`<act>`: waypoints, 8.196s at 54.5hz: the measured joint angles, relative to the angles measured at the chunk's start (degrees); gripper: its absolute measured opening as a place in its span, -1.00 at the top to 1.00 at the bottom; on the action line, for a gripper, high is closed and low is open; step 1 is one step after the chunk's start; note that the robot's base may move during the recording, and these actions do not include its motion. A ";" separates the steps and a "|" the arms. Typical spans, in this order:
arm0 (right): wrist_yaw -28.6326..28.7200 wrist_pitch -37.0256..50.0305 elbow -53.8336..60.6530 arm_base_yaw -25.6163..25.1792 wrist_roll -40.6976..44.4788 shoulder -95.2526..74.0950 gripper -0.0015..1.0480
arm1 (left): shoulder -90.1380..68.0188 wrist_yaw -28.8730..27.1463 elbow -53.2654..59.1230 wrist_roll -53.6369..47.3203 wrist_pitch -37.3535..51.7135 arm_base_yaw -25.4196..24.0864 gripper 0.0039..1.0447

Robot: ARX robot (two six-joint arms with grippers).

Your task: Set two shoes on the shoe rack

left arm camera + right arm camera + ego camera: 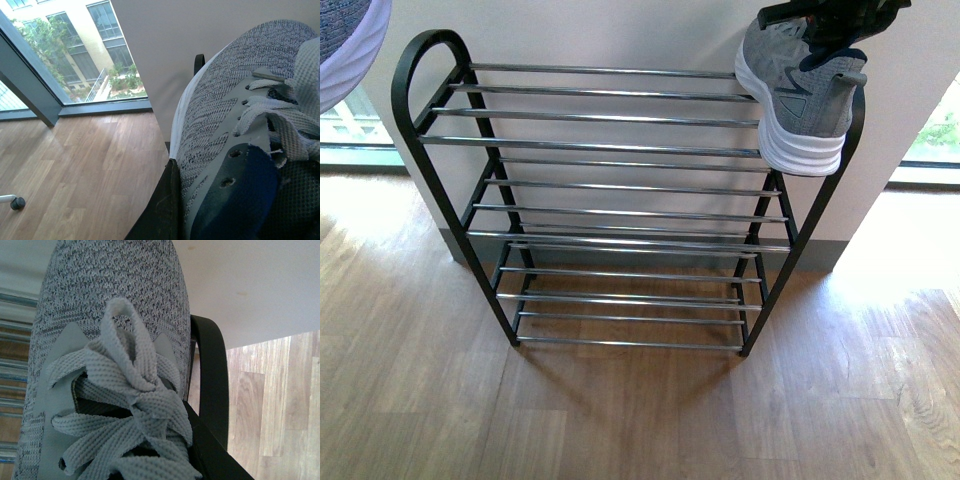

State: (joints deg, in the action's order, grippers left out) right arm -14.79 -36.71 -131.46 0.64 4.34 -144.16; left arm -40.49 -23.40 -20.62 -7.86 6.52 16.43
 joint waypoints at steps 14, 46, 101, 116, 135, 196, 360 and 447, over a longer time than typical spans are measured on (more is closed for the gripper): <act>0.00 -0.02 0.00 0.11 -0.09 -0.24 0.97 | 0.00 -0.02 0.00 0.00 0.00 0.00 0.98; 0.00 -0.02 0.00 0.11 -0.09 -0.24 0.97 | 0.00 0.02 0.00 0.00 0.00 0.00 0.98; 13.16 7.48 5.51 -0.87 6.10 0.94 0.97 | 0.00 0.04 0.00 0.00 0.00 0.02 0.98; 15.23 7.06 5.51 -0.85 7.87 1.16 0.74 | 0.00 0.02 0.00 0.00 0.00 0.02 0.98; 24.17 8.87 19.71 -4.42 17.07 16.79 -0.57 | 0.00 0.02 0.00 0.00 0.00 0.02 0.98; 24.72 82.01 115.73 -10.84 -3.74 82.64 0.97 | 0.00 0.13 0.00 0.00 0.00 0.00 0.98; 14.78 36.79 130.35 -0.76 -3.98 143.82 -0.82 | -56.92 14.47 -40.33 48.63 0.00 7.41 0.98; 14.78 36.79 130.35 -0.76 -3.98 143.84 -0.82 | -97.48 20.68 -86.38 67.56 -6.19 12.44 -0.57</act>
State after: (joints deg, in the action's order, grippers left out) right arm -0.01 0.08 -1.10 -0.12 0.36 -0.32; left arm -137.97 -2.72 -107.00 59.70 0.34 28.86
